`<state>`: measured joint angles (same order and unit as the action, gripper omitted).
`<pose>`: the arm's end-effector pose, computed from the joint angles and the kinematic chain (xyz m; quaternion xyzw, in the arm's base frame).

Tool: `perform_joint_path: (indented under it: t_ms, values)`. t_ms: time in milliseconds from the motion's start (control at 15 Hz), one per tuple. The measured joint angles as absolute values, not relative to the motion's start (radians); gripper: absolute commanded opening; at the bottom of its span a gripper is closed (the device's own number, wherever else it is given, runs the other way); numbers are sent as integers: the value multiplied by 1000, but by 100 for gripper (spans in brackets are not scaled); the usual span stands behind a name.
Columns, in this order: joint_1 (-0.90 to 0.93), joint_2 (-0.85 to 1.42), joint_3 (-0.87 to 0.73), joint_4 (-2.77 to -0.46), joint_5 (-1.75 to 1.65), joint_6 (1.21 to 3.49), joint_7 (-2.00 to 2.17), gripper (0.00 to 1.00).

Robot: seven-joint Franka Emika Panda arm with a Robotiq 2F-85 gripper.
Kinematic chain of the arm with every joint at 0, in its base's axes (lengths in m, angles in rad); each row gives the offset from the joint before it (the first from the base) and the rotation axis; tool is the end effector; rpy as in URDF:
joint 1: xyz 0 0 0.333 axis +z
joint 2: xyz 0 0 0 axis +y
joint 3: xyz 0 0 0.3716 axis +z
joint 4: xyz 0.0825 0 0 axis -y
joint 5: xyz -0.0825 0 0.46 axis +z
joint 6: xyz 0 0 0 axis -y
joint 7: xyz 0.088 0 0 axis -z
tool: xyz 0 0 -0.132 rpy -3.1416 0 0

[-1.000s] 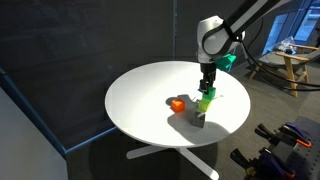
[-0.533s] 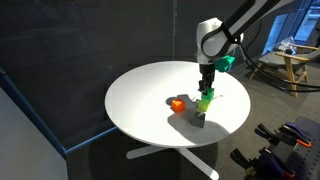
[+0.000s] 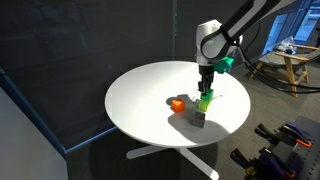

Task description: Put the green block onto the yellow one

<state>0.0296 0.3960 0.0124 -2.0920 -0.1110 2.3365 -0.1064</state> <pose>0.6315 0.0228 0.1853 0.9899 0.1148 -0.0765 0.0321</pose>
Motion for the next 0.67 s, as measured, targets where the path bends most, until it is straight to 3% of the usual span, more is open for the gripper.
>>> perform_joint_path:
  t_ms: [400, 467, 600, 667]
  values:
    - [30, 401, 12, -2092, -111, 2337, -106, 28]
    - [30, 402, 12, -2092, -111, 2337, -106, 77]
    - [30, 402, 12, -2092, -111, 2337, -106, 85]
    - [30, 402, 12, -2092, -111, 2337, -106, 94]
